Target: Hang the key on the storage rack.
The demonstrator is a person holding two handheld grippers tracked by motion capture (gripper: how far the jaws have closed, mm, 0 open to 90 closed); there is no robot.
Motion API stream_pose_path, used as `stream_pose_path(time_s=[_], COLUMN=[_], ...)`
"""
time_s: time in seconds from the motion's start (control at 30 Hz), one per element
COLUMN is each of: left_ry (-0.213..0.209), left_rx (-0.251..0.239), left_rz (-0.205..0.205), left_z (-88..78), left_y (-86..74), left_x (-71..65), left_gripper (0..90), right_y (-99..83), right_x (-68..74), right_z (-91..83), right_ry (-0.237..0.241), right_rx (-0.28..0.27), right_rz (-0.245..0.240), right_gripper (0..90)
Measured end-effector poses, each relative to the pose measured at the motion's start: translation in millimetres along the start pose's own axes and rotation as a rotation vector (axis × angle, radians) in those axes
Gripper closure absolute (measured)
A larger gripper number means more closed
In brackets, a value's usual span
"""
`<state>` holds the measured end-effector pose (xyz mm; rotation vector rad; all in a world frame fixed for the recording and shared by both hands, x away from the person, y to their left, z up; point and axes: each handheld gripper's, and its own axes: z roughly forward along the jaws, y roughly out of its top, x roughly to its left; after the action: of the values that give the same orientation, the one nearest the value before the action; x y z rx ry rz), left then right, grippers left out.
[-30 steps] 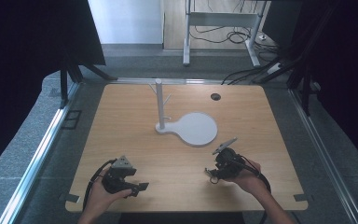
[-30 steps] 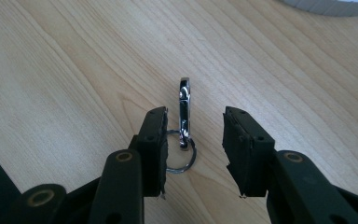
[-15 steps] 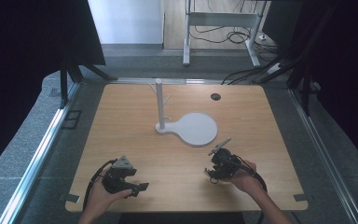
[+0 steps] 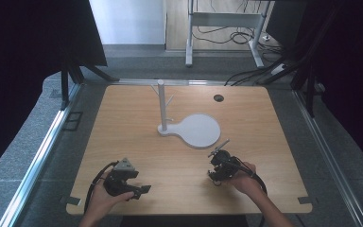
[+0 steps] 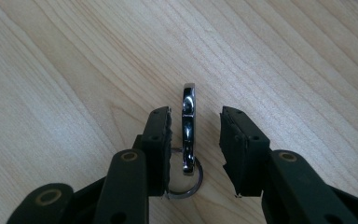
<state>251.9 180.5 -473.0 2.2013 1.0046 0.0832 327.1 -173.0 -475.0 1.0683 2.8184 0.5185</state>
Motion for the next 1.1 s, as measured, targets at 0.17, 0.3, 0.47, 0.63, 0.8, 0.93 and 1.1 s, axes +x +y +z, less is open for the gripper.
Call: stream_pose_path(time_s=[0.17,0.3,0.47,0.63,0.8,0.93,1.1], left_ry=[0.0,0.001,0.0,0.001,0.001,0.001,0.001], left_rx=[0.002,0.002,0.001,0.0,0.006,0.006,0.008], left_rz=[0.001,0.001,-0.001,-0.001,0.003,0.003,0.003], left_z=[0.3,0.2,0.8,0.7,1.0,1.5,2.0], left_y=[0.1,0.1,0.0,0.0,0.1,0.2,0.1], left_x=[-0.3,-0.3,-0.5,-0.5,-0.6,-0.9,-0.7], left_gripper=[23.2,23.2,23.2,23.2,23.2,23.2,23.1], right_y=[0.4,0.4,-0.4,-0.9,-2.3,-3.0,-3.2], right_x=[0.8,1.7,3.5,6.2,6.9,7.8,8.8], right_z=[3.0,3.7,5.3,5.1,4.2,3.8,3.7], right_ry=[-0.001,-0.005,-0.011,-0.025,-0.025,-0.024,-0.03], right_rx=[0.008,0.016,0.03,0.04,0.049,0.049,0.052], right_rz=[0.003,-0.002,-0.008,-0.017,-0.017,-0.019,-0.036], right_gripper=[63.6,64.9,67.0,69.2,73.7,81.1,84.0])
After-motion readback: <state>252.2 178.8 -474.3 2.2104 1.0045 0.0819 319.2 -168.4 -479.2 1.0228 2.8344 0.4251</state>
